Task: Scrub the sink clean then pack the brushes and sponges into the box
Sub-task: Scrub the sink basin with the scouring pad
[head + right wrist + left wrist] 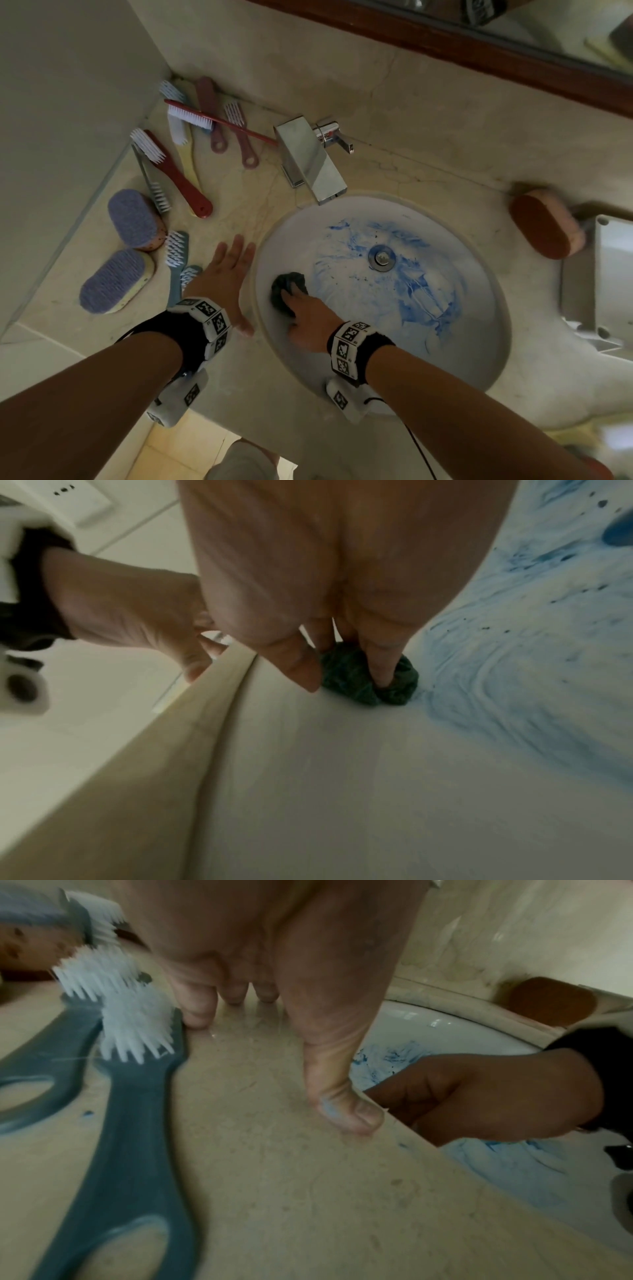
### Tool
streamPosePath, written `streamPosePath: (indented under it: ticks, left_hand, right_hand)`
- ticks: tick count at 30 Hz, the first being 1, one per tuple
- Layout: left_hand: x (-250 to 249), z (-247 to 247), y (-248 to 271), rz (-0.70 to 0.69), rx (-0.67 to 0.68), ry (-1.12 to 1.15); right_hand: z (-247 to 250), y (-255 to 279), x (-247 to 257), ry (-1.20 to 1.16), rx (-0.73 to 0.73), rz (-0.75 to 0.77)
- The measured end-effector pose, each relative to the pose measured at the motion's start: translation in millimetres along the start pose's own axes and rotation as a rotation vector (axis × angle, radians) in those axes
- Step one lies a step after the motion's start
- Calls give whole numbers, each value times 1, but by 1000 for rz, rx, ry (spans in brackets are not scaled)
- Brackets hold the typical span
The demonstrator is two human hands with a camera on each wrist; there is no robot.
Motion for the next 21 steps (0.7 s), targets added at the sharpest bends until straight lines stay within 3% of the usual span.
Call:
streamPosePath:
  ticks: [4,9,13,18,21]
  left_hand:
    - [-1,1,1,-7,10,10]
    - [0,0,0,-17,17,20]
    - [1,-1,-1,-20,3,20]
    - [1,-2,-2,-33,11,9]
    - [0,-1,-2,-31,16,4]
  right_hand:
    - [-10,0,5,46,88,-32]
    - [18,-29,-4,68,-5,-148]
    - [35,-41,-9,-58,-64,-199]
    - [13,-27,5,-157,-5,-140]
    - [16,-26,11,-262,-73,-152]
Point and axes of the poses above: each hand's wrist, its own y-axis away from the middle knuckle, its own z-axis out of the back of the hand, x = y × z, the point moved 8 cm from there along -y, towards the middle knuckle, and after that the axes turned 6 degrees about -x, right-handed, at the moved point
